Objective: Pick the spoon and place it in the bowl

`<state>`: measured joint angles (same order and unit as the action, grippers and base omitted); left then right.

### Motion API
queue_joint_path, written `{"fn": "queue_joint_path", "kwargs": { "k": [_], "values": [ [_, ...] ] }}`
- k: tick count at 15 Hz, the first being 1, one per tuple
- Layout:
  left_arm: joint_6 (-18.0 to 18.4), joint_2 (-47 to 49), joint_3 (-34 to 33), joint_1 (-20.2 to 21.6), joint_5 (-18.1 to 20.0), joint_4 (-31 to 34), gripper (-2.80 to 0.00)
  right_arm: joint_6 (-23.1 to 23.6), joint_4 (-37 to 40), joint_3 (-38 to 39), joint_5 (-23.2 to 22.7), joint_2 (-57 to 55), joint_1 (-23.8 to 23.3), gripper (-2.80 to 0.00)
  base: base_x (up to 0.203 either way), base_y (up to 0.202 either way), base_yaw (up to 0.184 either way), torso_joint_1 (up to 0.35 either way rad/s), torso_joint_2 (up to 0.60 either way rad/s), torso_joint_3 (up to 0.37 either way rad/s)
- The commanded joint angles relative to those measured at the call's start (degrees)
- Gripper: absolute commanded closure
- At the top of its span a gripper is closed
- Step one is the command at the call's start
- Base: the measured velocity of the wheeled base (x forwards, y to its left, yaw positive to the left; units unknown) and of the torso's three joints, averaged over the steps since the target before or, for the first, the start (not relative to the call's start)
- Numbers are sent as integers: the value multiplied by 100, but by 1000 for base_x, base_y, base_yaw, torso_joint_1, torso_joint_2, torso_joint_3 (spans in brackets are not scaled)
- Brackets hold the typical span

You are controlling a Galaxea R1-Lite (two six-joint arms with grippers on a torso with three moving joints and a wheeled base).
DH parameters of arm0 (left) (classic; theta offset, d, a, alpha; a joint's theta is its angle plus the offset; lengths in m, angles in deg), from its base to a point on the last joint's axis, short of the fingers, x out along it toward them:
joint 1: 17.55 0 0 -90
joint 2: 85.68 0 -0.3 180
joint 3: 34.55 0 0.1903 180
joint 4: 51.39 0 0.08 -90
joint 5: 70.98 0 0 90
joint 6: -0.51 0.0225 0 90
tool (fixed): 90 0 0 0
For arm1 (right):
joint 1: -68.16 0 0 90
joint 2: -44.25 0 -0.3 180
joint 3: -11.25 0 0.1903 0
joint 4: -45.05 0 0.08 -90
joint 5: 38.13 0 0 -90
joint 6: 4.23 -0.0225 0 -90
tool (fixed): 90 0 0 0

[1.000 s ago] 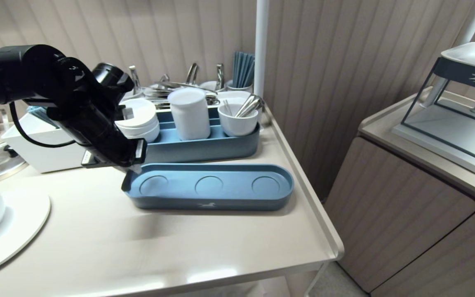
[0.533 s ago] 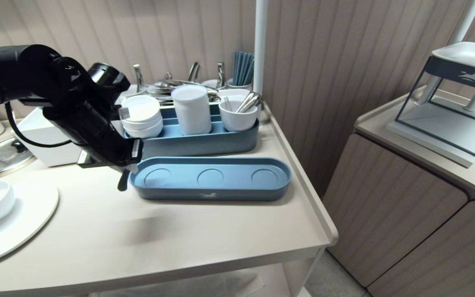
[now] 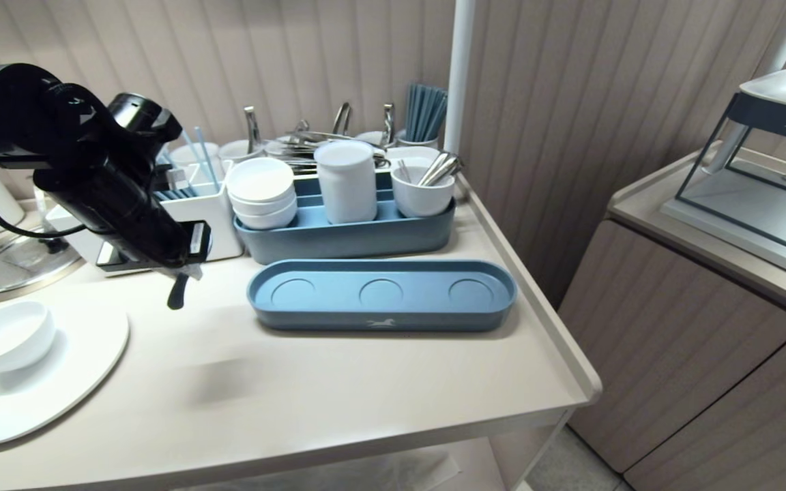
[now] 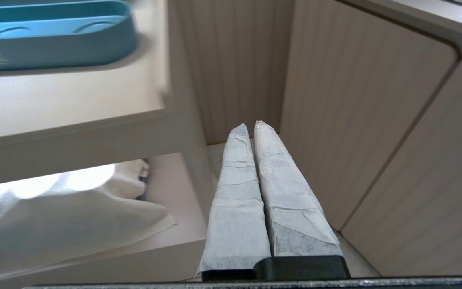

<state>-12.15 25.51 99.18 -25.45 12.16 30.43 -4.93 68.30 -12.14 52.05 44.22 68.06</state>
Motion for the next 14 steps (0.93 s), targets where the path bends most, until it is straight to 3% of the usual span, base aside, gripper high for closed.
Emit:
{"fn": "queue_joint_path", "kwargs": {
  "k": [1,14],
  "values": [
    [-8,-27,-6,-1,1,26,0,-1,-5,2,-1,-3,1,0,0,198,-2,6,-2,2],
    [-17,-77,-23,-10,1,44,0,-1,-5,2,-1,-6,1,0,0,196,-3,4,3,2]
  ]
}}
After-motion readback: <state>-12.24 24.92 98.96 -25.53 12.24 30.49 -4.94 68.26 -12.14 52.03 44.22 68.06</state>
